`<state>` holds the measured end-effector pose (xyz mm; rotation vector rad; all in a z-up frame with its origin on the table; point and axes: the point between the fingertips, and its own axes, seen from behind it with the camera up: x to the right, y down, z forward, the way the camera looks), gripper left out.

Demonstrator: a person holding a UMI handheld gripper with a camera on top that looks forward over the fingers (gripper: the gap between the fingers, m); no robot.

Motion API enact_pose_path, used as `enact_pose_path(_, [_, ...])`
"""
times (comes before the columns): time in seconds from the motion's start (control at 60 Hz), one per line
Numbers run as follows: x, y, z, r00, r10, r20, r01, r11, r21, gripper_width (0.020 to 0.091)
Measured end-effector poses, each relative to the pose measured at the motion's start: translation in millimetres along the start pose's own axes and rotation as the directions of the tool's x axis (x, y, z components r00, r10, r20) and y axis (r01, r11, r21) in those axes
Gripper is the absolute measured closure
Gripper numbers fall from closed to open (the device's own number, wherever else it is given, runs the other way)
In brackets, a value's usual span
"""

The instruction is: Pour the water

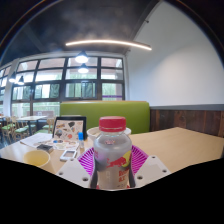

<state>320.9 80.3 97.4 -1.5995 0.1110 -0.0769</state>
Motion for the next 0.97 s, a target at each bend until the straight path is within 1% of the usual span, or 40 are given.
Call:
enact_pose_path(0.033, [-2, -1, 2, 1.000, 0.000, 0.000, 0.000, 1.000, 0.002, 0.0677])
enact_pose_path(0.1, [-3, -2, 3, 1.000, -0.001, 0.003, 0.001, 1.000, 0.004, 0.0641])
enact_pose_path(0.117, [6, 3, -7, 1.000, 0.001, 0.004, -0.001, 1.000, 0.006, 0.0625])
enact_pose_path(0.183, [6, 3, -9, 1.000, 0.009, 0.005, -0.009, 1.000, 0.003, 0.0554])
enact_pose_path(0.217, [8, 10, -10, 1.000, 0.011, -0.001, -0.011, 1.000, -0.028, 0.0485])
enact_pose_path(0.25, [6, 18, -11, 1.000, 0.012, 0.005, -0.011, 0.998, -0.064, 0.0375])
enact_pose_path(0.283, [5, 20, -19, 1.000, 0.011, 0.018, -0.010, 0.997, -0.077, 0.0263])
enact_pose_path(0.3, [7, 20, -23, 1.000, 0.012, 0.021, -0.011, 0.997, -0.071, 0.0250])
enact_pose_path(0.383, [10, 12, -47, 1.000, 0.007, 0.019, -0.006, 0.999, -0.040, 0.0273])
enact_pose_path(0.417, [17, 3, -58, 1.000, 0.000, 0.014, 0.001, 0.999, -0.036, 0.0274])
enact_pose_path(0.467, [12, -1, -79, 1.000, -0.012, 0.007, 0.012, 1.000, -0.012, 0.0275])
enact_pose_path(0.55, [3, -18, -116, 0.999, -0.033, 0.022, 0.032, 0.999, 0.022, 0.0274])
enact_pose_path(0.617, [-6, -31, -152, 0.999, -0.039, 0.035, 0.037, 0.997, 0.065, 0.0271])
enact_pose_path(0.7, [-8, -32, -188, 0.999, -0.031, 0.024, 0.029, 0.998, 0.055, 0.0278])
enact_pose_path(0.867, [-27, -33, -253, 0.997, -0.029, 0.066, 0.025, 0.998, 0.054, 0.0281])
enact_pose_path(0.967, [-28, -25, -276, 0.998, -0.048, 0.032, 0.046, 0.998, 0.048, 0.0279])
